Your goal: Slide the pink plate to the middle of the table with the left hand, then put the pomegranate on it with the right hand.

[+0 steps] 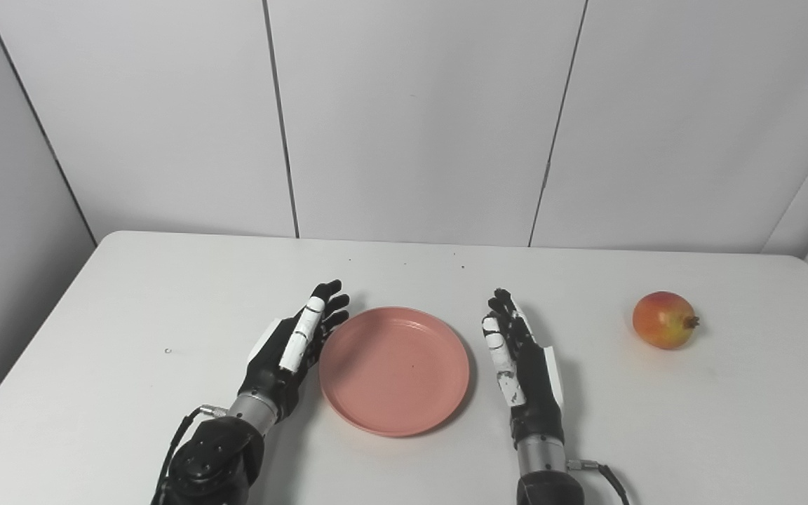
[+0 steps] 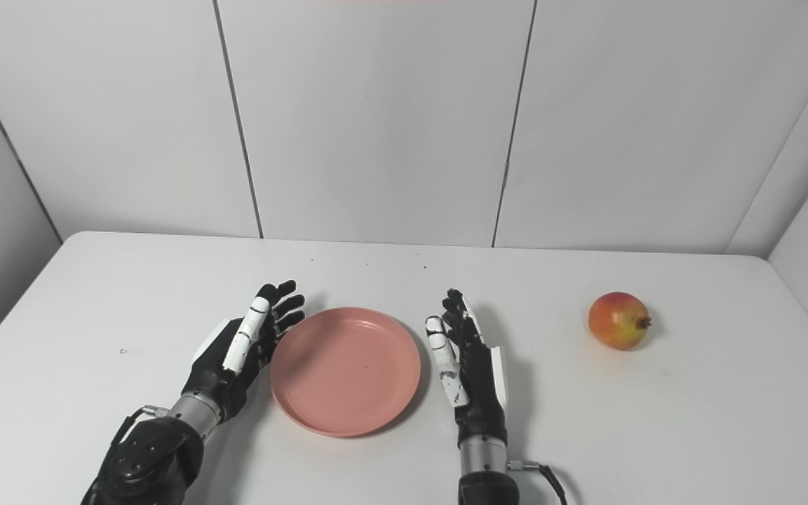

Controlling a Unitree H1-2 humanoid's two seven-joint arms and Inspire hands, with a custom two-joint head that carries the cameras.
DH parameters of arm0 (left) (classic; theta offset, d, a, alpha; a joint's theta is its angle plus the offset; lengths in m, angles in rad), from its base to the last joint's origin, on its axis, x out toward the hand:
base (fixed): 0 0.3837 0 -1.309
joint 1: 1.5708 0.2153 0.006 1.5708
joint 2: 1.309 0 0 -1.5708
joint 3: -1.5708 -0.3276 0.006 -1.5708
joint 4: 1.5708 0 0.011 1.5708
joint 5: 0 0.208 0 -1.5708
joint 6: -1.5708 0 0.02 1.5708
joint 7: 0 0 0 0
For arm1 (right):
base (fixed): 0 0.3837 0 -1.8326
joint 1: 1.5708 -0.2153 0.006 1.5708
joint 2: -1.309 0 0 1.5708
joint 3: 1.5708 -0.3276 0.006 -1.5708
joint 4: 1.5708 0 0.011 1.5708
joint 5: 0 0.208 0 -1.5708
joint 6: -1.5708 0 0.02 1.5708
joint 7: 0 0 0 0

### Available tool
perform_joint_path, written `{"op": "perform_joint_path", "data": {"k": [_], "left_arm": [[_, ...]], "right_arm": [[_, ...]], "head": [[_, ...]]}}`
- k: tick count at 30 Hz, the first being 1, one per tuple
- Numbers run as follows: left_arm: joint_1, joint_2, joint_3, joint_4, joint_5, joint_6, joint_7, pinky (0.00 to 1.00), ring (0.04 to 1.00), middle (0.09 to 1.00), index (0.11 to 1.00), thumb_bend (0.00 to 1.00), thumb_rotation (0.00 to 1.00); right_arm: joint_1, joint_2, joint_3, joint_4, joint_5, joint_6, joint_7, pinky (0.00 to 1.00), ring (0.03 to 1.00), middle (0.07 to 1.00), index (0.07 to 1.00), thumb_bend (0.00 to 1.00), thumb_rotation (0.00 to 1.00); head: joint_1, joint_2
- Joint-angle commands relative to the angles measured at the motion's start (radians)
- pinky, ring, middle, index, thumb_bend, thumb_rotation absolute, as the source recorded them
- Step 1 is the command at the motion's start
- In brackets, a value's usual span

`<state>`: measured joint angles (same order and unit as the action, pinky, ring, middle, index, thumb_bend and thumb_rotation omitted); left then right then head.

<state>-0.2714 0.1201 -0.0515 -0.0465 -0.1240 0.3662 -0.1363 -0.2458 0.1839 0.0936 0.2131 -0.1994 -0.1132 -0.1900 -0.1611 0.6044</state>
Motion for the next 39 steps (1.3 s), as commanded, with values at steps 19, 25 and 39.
{"op": "perform_joint_path", "data": {"k": [19, 25, 39], "left_arm": [[-0.011, -0.025, -0.004, -0.002, 0.01, -0.065, -0.026, 0.93, 0.941, 0.941, 0.937, 0.6, 1.0], [-0.008, -0.028, -0.011, -0.007, 0.019, -0.058, -0.031, 0.94, 0.941, 0.938, 0.939, 0.62, 1.0], [-0.003, -0.025, -0.028, -0.009, 0.015, -0.055, -0.058, 0.92, 0.931, 0.931, 0.931, 0.62, 1.0]], "right_arm": [[-0.007, 0.003, 0.006, 0.003, -0.006, -0.005, -0.01, 0.89, 0.89, 0.889, 0.898, 0.53, 0.92], [-0.004, 0.006, 0.004, -0.005, -0.006, 0.003, -0.013, 0.91, 0.897, 0.891, 0.901, 0.55, 0.94], [-0.002, 0.002, 0.001, -0.002, -0.012, -0.019, -0.027, 0.9, 0.892, 0.887, 0.898, 0.54, 0.95]], "head": [[0.011, -0.002], [0.011, -0.003], [0.016, -0.001]]}}
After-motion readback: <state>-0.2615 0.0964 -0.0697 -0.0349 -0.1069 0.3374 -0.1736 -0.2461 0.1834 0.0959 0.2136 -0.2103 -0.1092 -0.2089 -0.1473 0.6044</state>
